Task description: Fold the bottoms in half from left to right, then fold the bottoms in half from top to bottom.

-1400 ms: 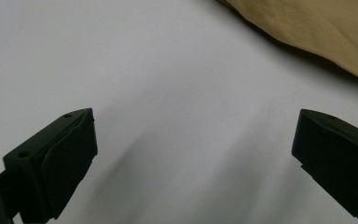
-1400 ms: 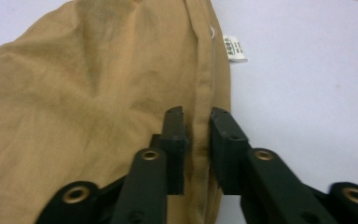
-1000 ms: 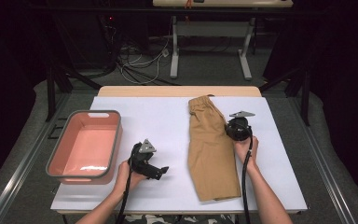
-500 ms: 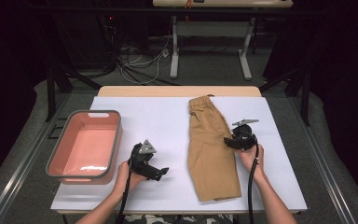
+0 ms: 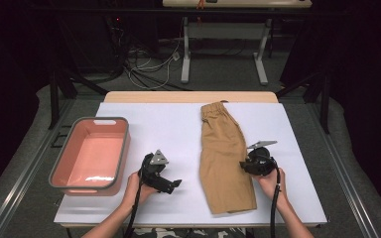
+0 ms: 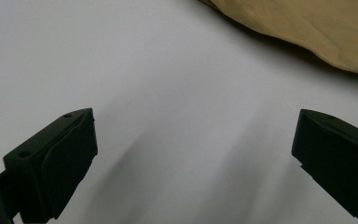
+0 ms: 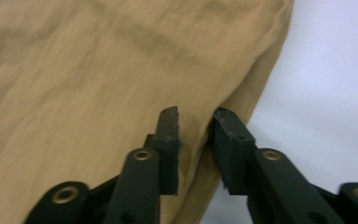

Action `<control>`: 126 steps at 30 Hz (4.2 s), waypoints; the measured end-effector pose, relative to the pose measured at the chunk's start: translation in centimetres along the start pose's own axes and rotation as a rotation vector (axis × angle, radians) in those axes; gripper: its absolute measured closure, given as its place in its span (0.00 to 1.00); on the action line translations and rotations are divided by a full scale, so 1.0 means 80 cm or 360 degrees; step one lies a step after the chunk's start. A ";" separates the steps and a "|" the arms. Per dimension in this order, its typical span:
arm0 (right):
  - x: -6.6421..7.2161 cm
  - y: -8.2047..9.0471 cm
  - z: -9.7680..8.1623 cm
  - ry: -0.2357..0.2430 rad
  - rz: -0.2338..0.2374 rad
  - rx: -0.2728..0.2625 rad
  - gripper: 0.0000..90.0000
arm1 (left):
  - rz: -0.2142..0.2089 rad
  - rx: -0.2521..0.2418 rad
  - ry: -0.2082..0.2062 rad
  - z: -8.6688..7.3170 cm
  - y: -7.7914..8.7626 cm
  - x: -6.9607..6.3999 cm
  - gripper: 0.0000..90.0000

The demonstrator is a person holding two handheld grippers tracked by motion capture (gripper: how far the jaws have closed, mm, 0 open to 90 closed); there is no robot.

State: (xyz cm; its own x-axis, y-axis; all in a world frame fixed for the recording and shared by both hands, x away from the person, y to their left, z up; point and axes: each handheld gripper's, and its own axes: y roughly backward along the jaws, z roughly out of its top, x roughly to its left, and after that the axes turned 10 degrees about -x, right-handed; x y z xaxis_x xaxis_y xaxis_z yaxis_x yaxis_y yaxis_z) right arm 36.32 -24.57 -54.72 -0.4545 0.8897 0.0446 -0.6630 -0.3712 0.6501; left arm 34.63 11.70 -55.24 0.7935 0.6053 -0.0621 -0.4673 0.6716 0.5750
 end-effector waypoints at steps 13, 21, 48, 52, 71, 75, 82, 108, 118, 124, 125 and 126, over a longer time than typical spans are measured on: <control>0.004 0.022 0.006 -0.0012 0.0102 -0.0062 0.99 | -0.0007 0.0011 0.0006 0.001 -0.001 0.001 0.00; -0.012 0.026 0.005 -0.0074 0.0079 -0.0075 0.98 | -0.0002 0.0009 -0.0013 0.002 0.000 0.001 0.00; 0.000 0.027 -0.010 0.0004 0.0100 -0.0028 0.28 | -0.0050 -0.0017 0.0007 0.002 -0.005 -0.011 0.00; 0.000 0.029 -0.013 -0.0002 0.0105 -0.0038 0.25 | -0.0076 -0.0012 0.0005 0.003 -0.009 -0.017 0.00; -0.008 0.028 -0.016 0.0003 0.0105 -0.0081 0.18 | -0.0093 -0.0026 -0.0037 0.014 -0.020 -0.031 0.00; -0.008 0.024 -0.014 0.0013 0.0097 -0.0096 0.17 | -0.0078 -0.0033 -0.0063 0.020 -0.022 -0.027 0.00; -0.012 0.014 -0.008 0.0031 0.0054 -0.0103 0.17 | -0.0059 -0.0043 -0.0052 0.033 -0.033 -0.018 0.00; -0.035 -0.034 0.022 -0.0102 -0.0129 -0.0128 0.45 | 0.0026 -0.0027 0.0115 0.078 -0.097 -0.014 0.04; -0.034 -0.035 0.014 -0.0076 -0.0109 -0.0150 0.55 | 0.0018 0.0020 0.0172 0.082 -0.121 -0.017 0.25; -0.036 -0.034 0.012 -0.0084 -0.0052 -0.0172 0.69 | -0.0039 -0.0009 0.0137 0.079 -0.133 -0.027 0.46; -0.036 -0.034 0.012 -0.0085 -0.0048 -0.0170 0.73 | -0.0037 -0.0017 0.0118 0.080 -0.134 -0.027 0.50; -0.035 -0.034 0.012 -0.0088 -0.0040 -0.0168 0.76 | -0.0030 -0.0030 0.0117 0.079 -0.135 -0.028 0.54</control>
State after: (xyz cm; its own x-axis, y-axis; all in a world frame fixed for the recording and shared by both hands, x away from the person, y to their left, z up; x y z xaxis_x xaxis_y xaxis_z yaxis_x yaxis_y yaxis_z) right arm 39.95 -25.81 -55.87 -0.4054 0.9113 0.0725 -0.7343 -0.3718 0.5679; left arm 40.38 0.44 -56.12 0.7718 0.6218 -0.1332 -0.4604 0.6908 0.5575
